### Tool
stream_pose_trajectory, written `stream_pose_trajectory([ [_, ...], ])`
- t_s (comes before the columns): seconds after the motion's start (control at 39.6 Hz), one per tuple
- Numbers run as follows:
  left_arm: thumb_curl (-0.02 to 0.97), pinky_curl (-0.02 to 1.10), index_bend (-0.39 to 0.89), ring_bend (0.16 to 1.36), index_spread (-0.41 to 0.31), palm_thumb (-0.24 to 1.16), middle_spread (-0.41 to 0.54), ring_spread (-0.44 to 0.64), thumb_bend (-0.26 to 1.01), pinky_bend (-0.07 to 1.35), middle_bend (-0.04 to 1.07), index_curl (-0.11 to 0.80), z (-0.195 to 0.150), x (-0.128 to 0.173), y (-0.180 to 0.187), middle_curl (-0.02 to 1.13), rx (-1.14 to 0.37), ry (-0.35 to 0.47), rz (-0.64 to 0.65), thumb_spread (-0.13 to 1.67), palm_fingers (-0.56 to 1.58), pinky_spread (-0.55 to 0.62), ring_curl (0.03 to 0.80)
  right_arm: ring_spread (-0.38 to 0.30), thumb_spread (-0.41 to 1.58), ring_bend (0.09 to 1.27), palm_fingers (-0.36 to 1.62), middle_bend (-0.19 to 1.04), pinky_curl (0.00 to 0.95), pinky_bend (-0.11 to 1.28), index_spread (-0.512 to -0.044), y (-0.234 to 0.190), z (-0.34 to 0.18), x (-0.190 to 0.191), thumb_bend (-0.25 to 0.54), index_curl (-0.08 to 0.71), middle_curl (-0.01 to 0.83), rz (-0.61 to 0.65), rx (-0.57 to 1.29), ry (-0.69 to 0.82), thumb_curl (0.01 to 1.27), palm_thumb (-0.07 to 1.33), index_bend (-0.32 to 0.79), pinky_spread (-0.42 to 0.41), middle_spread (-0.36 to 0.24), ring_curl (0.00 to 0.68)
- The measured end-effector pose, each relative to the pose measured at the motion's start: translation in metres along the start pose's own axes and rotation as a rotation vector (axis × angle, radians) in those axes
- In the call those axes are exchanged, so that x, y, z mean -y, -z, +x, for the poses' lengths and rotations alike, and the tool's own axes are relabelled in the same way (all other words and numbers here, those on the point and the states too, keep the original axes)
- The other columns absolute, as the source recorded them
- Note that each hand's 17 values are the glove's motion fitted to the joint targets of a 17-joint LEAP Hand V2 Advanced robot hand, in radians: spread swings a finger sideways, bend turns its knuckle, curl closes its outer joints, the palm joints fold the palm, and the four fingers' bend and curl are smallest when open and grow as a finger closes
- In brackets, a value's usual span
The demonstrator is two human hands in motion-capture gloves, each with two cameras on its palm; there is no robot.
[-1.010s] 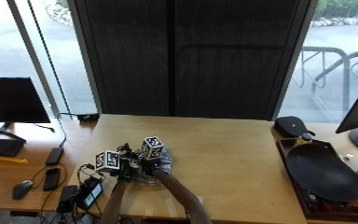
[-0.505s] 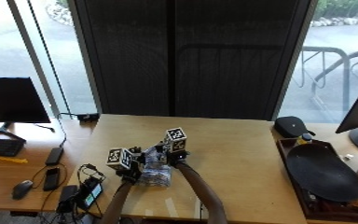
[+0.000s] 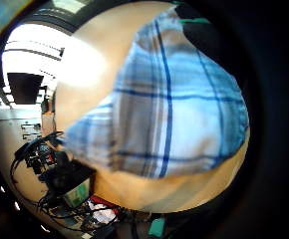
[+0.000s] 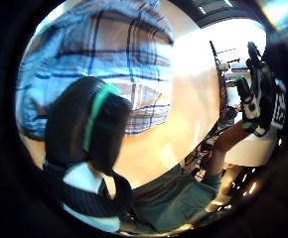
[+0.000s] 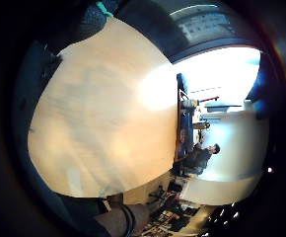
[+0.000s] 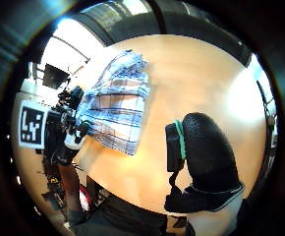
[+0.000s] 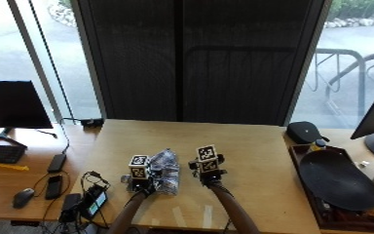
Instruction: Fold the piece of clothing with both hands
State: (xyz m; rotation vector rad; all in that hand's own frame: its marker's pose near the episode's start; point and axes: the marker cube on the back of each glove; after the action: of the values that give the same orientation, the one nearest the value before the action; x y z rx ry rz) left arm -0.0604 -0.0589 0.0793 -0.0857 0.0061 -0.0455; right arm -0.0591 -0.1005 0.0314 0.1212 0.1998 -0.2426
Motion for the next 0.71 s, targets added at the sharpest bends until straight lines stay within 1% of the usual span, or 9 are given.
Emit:
stream_pose_trajectory([
  [0.05, 0.229, 0.39, 0.14, 0.62, -0.060, 0.09, 0.123, 0.33, 0.08, 0.61, 0.22, 0.289, 0.004, 0.000, -0.010, 0.40, -0.039, -0.008, -0.073, 1.37, 0.13, 0.33, 0.307, 0.130, 1.36, 0.31, 0.14, 0.15, 0.354, 0.68, -0.344, -0.009, 0.009, -0.015, -0.018, 0.287, 0.272, -0.069, 0.009, -0.014, 0.41, 0.58, 0.16, 0.257, 0.003, 0.330],
  [0.13, 0.218, 0.40, 0.13, 0.62, -0.066, 0.03, 0.142, 0.35, 0.03, 0.65, 0.18, 0.285, 0.010, 0.002, -0.023, 0.39, -0.090, -0.020, -0.160, 1.31, 0.09, 0.34, 0.303, 0.135, 1.36, 0.31, 0.14, 0.16, 0.352, 0.68, -0.345, -0.011, 0.020, -0.025, -0.015, 0.290, 0.270, -0.084, 0.042, -0.032, 0.40, 0.57, 0.16, 0.259, 0.006, 0.329],
  [0.18, 0.216, 0.41, 0.13, 0.61, -0.072, 0.00, 0.153, 0.37, 0.00, 0.67, 0.17, 0.284, 0.010, 0.006, -0.030, 0.39, -0.073, -0.006, -0.176, 1.27, 0.06, 0.34, 0.304, 0.137, 1.36, 0.32, 0.14, 0.16, 0.351, 0.68, -0.345, -0.012, 0.027, -0.029, -0.014, 0.292, 0.269, -0.084, 0.062, -0.045, 0.40, 0.57, 0.16, 0.260, 0.007, 0.328],
  [0.3, 0.212, 0.42, 0.13, 0.61, -0.080, -0.04, 0.174, 0.39, -0.04, 0.71, 0.16, 0.284, 0.006, 0.012, -0.041, 0.37, 0.031, 0.055, -0.190, 1.21, 0.03, 0.34, 0.300, 0.142, 1.37, 0.33, 0.14, 0.16, 0.350, 0.68, -0.345, -0.017, 0.037, -0.031, -0.010, 0.295, 0.268, -0.085, 0.103, -0.058, 0.39, 0.57, 0.15, 0.262, 0.009, 0.329],
  [0.43, 0.210, 0.42, 0.14, 0.63, -0.090, -0.04, 0.186, 0.41, -0.04, 0.73, 0.17, 0.285, 0.015, 0.019, -0.045, 0.36, 0.017, 0.045, -0.248, 1.17, 0.01, 0.34, 0.301, 0.144, 1.37, 0.33, 0.16, 0.18, 0.349, 0.68, -0.344, -0.020, 0.042, -0.032, -0.010, 0.295, 0.273, -0.080, 0.116, -0.068, 0.38, 0.57, 0.15, 0.263, 0.010, 0.327],
  [0.5, 0.207, 0.42, 0.15, 0.64, -0.092, -0.05, 0.190, 0.41, -0.04, 0.74, 0.17, 0.289, 0.018, 0.033, -0.045, 0.36, 0.029, 0.045, -0.238, 1.15, 0.00, 0.34, 0.302, 0.145, 1.37, 0.33, 0.16, 0.17, 0.350, 0.68, -0.344, -0.019, 0.039, -0.032, -0.010, 0.295, 0.275, -0.077, 0.108, -0.063, 0.38, 0.57, 0.15, 0.259, 0.011, 0.326],
  [0.61, 0.204, 0.42, 0.15, 0.64, -0.097, -0.05, 0.193, 0.42, -0.04, 0.74, 0.18, 0.293, 0.025, 0.057, -0.043, 0.35, 0.043, 0.035, -0.166, 1.13, 0.00, 0.35, 0.302, 0.147, 1.37, 0.33, 0.16, 0.17, 0.350, 0.67, -0.344, -0.018, 0.035, -0.030, -0.010, 0.294, 0.279, -0.070, 0.102, -0.048, 0.38, 0.57, 0.15, 0.257, 0.005, 0.327],
  [0.71, 0.201, 0.42, 0.15, 0.65, -0.099, -0.04, 0.191, 0.42, -0.04, 0.75, 0.18, 0.297, 0.030, 0.069, -0.042, 0.35, 0.040, 0.032, -0.164, 1.12, 0.00, 0.35, 0.303, 0.147, 1.37, 0.33, 0.17, 0.17, 0.350, 0.67, -0.343, -0.018, 0.034, -0.028, -0.010, 0.295, 0.280, -0.067, 0.107, -0.042, 0.37, 0.57, 0.15, 0.256, 0.002, 0.326],
])
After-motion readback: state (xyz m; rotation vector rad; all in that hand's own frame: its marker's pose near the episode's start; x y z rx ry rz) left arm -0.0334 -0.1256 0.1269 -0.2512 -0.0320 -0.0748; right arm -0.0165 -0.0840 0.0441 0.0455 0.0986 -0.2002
